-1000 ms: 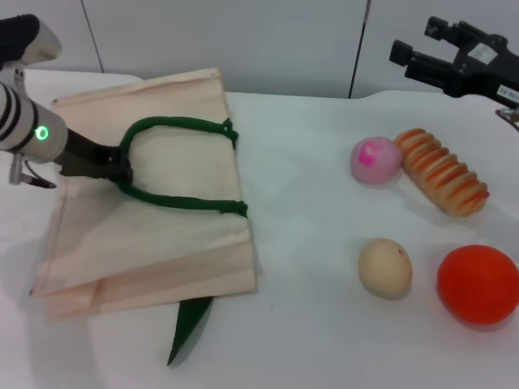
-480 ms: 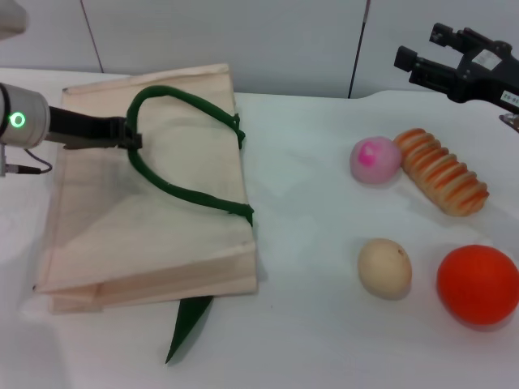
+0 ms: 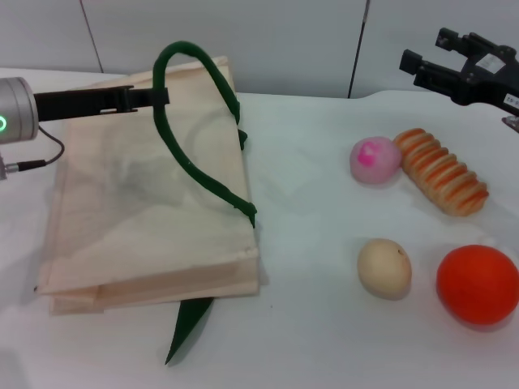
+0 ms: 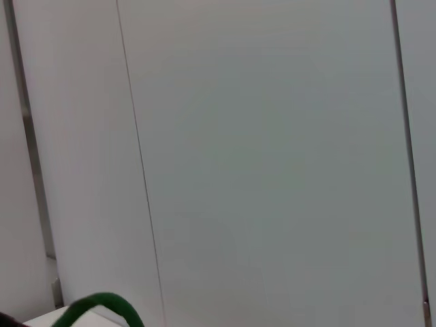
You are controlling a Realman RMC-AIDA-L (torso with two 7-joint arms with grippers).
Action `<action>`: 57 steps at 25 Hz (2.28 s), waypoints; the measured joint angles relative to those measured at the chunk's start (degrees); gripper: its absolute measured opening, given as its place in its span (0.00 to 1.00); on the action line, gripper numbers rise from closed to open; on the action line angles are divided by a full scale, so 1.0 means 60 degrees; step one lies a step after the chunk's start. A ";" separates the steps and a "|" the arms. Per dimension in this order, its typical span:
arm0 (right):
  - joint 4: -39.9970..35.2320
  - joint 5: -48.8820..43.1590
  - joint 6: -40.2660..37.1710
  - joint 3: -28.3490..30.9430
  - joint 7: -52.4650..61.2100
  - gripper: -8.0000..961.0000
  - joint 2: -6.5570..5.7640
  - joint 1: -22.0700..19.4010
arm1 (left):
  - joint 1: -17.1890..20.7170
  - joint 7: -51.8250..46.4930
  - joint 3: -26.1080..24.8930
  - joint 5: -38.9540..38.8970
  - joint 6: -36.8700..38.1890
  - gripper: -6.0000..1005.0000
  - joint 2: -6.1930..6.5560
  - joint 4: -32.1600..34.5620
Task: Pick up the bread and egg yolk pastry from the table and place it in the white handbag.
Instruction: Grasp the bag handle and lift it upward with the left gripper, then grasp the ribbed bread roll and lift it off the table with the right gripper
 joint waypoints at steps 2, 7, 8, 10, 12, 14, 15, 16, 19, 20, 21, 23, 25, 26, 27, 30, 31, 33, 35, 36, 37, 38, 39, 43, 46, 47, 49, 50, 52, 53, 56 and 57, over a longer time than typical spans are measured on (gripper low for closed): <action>0.0000 0.0000 0.0000 0.0005 0.0000 0.92 0.0000 -0.0007 | 0.0084 0.0511 -0.0023 -0.0478 -0.0143 0.14 0.0025 -0.0279; 0.0000 0.0000 -0.0012 0.0009 0.0000 0.92 -0.0003 -0.0014 | 0.0277 0.1529 -0.0101 -0.1520 -0.0646 0.14 0.0056 -0.0543; 0.0000 0.0001 -0.0015 0.0009 0.0000 0.92 -0.0006 -0.0015 | 0.0322 0.1685 -0.0104 -0.1700 -0.0788 0.14 0.0056 -0.0544; -0.0003 -0.0002 -0.0056 0.0000 0.0000 0.92 -0.0014 -0.0018 | 0.0404 0.1906 -0.0110 -0.1973 -0.1090 0.14 0.0063 -0.0544; -0.0024 -0.0069 -0.0117 -0.0011 0.0001 0.92 -0.0022 -0.0018 | 0.0496 0.2112 -0.0115 -0.2241 -0.1423 0.14 0.0072 -0.0535; -0.0079 -0.0283 -0.0186 -0.0007 0.0036 0.92 -0.0027 -0.0015 | 0.0586 0.2280 -0.0122 -0.2465 -0.1695 0.14 0.0077 -0.0506; -0.0095 -0.0449 -0.0240 -0.0001 0.0071 0.92 -0.0031 0.0000 | 0.0641 0.2380 -0.0127 -0.2655 -0.1895 0.14 0.0084 -0.0487; -0.0107 -0.0601 -0.0313 -0.0001 0.0097 0.92 -0.0038 0.0023 | 0.0660 0.2405 -0.0130 -0.2714 -0.1954 0.14 0.0088 -0.0484; -0.0179 -0.0984 -0.0461 -0.0001 0.0165 0.92 -0.0057 0.0082 | 0.0696 0.2435 -0.0140 -0.2919 -0.2206 0.14 0.0116 -0.0469; -0.0272 -0.1173 -0.0482 -0.0002 0.0232 0.92 -0.0058 0.0104 | 0.0704 0.2441 -0.0141 -0.2985 -0.2298 0.14 0.0134 -0.0465; -0.0395 -0.1363 -0.0488 -0.0003 0.0347 0.92 -0.0059 0.0132 | 0.0720 0.2445 -0.0141 -0.3053 -0.2386 0.14 0.0156 -0.0462; -0.0701 -0.1927 -0.0516 -0.0004 0.0738 0.92 -0.0060 0.0215 | 0.0763 0.2453 -0.0140 -0.3191 -0.2571 0.14 0.0204 -0.0458; -0.1048 -0.2588 -0.0606 -0.0006 0.1264 0.92 -0.0059 0.0311 | 0.0781 0.2455 -0.0140 -0.3257 -0.2653 0.14 0.0238 -0.0456; -0.1206 -0.2907 -0.0669 -0.0011 0.1512 0.92 -0.0052 0.0359 | 0.0795 0.2456 -0.0140 -0.3264 -0.2676 0.14 0.0258 -0.0455; -0.1355 -0.3220 -0.0714 -0.0014 0.1732 0.92 -0.0044 0.0405 | 0.0803 0.2457 -0.0141 -0.3267 -0.2694 0.14 0.0270 -0.0452; -0.1664 -0.4037 -0.0835 -0.0027 0.2378 0.92 -0.0040 0.0593 | 0.0831 0.2461 -0.0140 -0.3299 -0.2852 0.14 0.0289 -0.0433; -0.1748 -0.4390 -0.0939 -0.0032 0.2662 0.92 -0.0047 0.0668 | 0.0835 0.2462 -0.0140 -0.3329 -0.2904 0.14 0.0299 -0.0422; -0.1880 -0.5181 -0.1215 -0.0053 0.3261 0.92 -0.0050 0.0846 | 0.0856 0.2463 -0.0140 -0.3372 -0.2930 0.14 0.0304 -0.0387; -0.1923 -0.6188 -0.1504 -0.0077 0.3820 0.93 -0.0021 0.1039 | 0.0887 0.2464 -0.0140 -0.3420 -0.2953 0.14 0.0308 -0.0349; -0.1912 -0.6654 -0.1653 -0.0083 0.4068 0.93 0.0000 0.1143 | 0.0889 0.2464 -0.0139 -0.3425 -0.2978 0.14 0.0309 -0.0348; -0.1881 -0.7022 -0.1790 -0.0087 0.4257 0.93 0.0010 0.1215 | 0.0892 0.2461 -0.0140 -0.3432 -0.3001 0.14 0.0315 -0.0346; -0.1840 -0.7375 -0.1916 -0.0089 0.4477 0.93 0.0021 0.1286 | 0.0892 0.2461 -0.0140 -0.3433 -0.3015 0.14 0.0317 -0.0346; -0.1778 -0.7688 -0.2002 -0.0094 0.4706 0.93 0.0026 0.1363 | 0.0892 0.2461 -0.0140 -0.3433 -0.3015 0.14 0.0317 -0.0346; -0.1679 -0.8450 -0.1891 -0.0137 0.5214 0.93 0.0033 0.1529 | 0.0918 0.2467 -0.0140 -0.3438 -0.3037 0.14 0.0324 -0.0346; -0.1475 -0.8928 -0.1956 -0.0277 0.5545 0.93 0.0043 0.1689 | 0.0925 0.2469 -0.0140 -0.3442 -0.3040 0.14 0.0324 -0.0346; -0.1340 -0.9115 -0.2038 -0.0358 0.5649 0.92 0.0045 0.1768 | 0.0925 0.2469 -0.0139 -0.3451 -0.3042 0.14 0.0323 -0.0346; -0.1125 -0.9376 -0.2286 -0.0465 0.5862 0.92 0.0044 0.1884 | 0.0925 0.2469 -0.0140 -0.3493 -0.3043 0.14 0.0323 -0.0346; -0.0998 -0.9513 -0.2471 -0.0530 0.5979 0.92 0.0044 0.1945 | 0.0925 0.2469 -0.0140 -0.3508 -0.3043 0.14 0.0322 -0.0346; -0.0752 -0.9699 -0.2758 -0.0664 0.6159 0.92 0.0044 0.2052 | 0.0925 0.2469 -0.0140 -0.3540 -0.3043 0.14 0.0320 -0.0346; -0.0675 -0.9738 -0.2843 -0.0732 0.6208 0.92 0.0045 0.2077 | 0.0924 0.2469 -0.0140 -0.3540 -0.3043 0.14 0.0320 -0.0346; -0.0523 -0.9796 -0.3100 -0.1090 0.6484 0.92 0.0044 0.2106 | 0.0917 0.2469 -0.0140 -0.3541 -0.3043 0.14 0.0318 -0.0345; -0.0506 -0.9824 -0.3166 -0.1252 0.6621 0.92 0.0044 0.2113 | 0.0914 0.2469 -0.0140 -0.3541 -0.3042 0.14 0.0318 -0.0346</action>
